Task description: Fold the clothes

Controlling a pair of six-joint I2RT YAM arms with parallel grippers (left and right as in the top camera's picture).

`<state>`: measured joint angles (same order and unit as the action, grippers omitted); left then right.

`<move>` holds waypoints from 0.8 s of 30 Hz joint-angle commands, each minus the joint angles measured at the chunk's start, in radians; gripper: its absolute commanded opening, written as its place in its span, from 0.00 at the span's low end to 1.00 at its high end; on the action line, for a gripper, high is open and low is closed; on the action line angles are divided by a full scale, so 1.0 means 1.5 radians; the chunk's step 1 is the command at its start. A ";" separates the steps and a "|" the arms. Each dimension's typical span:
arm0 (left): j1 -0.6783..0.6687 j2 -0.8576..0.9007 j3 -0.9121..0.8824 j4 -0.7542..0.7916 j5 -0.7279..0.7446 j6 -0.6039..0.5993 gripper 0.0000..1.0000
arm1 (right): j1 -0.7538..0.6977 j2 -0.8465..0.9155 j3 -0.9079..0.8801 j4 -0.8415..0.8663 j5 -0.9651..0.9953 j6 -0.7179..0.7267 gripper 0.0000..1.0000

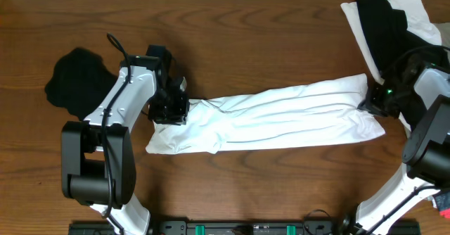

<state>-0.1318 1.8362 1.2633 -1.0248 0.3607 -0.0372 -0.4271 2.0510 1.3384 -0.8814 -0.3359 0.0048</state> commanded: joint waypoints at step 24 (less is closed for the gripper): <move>0.001 -0.015 -0.001 -0.041 0.003 -0.001 0.13 | -0.016 -0.011 0.151 -0.111 0.021 0.021 0.11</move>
<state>-0.1318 1.8362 1.2633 -1.0840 0.3607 -0.0372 -0.4557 2.0548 1.5703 -1.0473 -0.3222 0.0315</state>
